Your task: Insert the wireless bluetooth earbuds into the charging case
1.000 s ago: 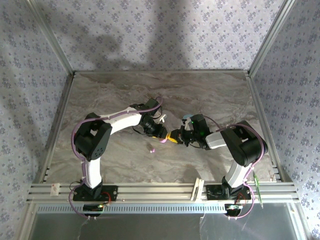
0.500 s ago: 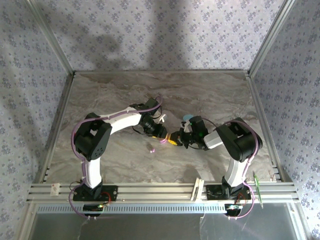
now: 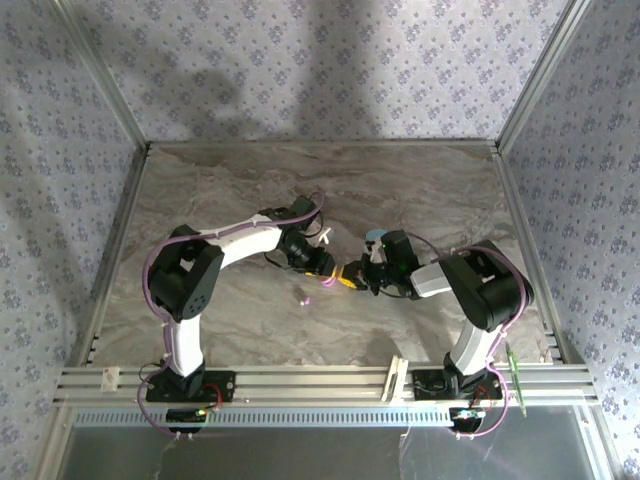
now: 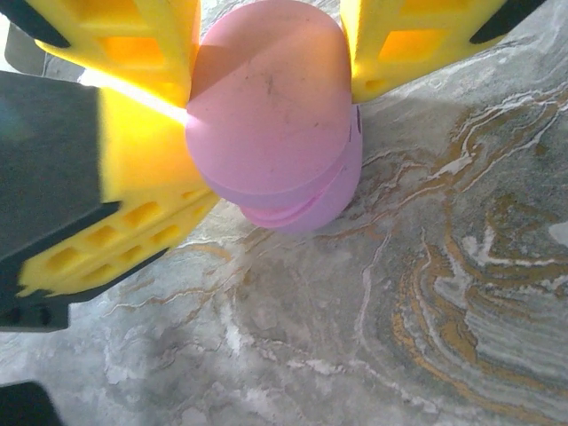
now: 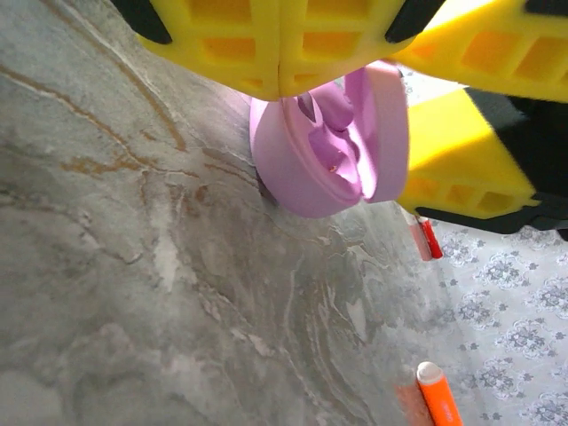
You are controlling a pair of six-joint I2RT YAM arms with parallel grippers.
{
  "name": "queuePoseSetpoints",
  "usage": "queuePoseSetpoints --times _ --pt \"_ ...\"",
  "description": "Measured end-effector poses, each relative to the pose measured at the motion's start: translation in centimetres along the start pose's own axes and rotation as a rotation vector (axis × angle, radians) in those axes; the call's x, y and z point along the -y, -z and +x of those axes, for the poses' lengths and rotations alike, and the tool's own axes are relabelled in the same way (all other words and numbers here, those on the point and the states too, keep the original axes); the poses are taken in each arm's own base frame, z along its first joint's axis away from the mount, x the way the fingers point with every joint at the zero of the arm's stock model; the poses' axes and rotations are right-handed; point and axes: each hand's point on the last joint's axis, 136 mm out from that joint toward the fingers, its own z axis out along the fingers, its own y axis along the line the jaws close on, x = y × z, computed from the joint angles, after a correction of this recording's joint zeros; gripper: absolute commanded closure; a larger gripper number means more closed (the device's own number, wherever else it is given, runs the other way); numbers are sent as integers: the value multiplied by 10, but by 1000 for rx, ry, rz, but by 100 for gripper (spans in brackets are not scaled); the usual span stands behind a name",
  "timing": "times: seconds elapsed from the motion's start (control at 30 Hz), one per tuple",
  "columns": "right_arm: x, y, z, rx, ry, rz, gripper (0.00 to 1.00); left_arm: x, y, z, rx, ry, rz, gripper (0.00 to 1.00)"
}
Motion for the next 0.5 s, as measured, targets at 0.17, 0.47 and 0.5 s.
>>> queuePoseSetpoints --times 0.17,0.47,0.5 --pt "2 3 -1 5 -3 12 100 -1 0 0 1 5 6 63" --pt "-3 8 -1 16 6 13 100 1 -1 0 3 9 25 63" --pt "-6 11 -1 19 13 12 100 1 -1 -1 3 12 26 63"
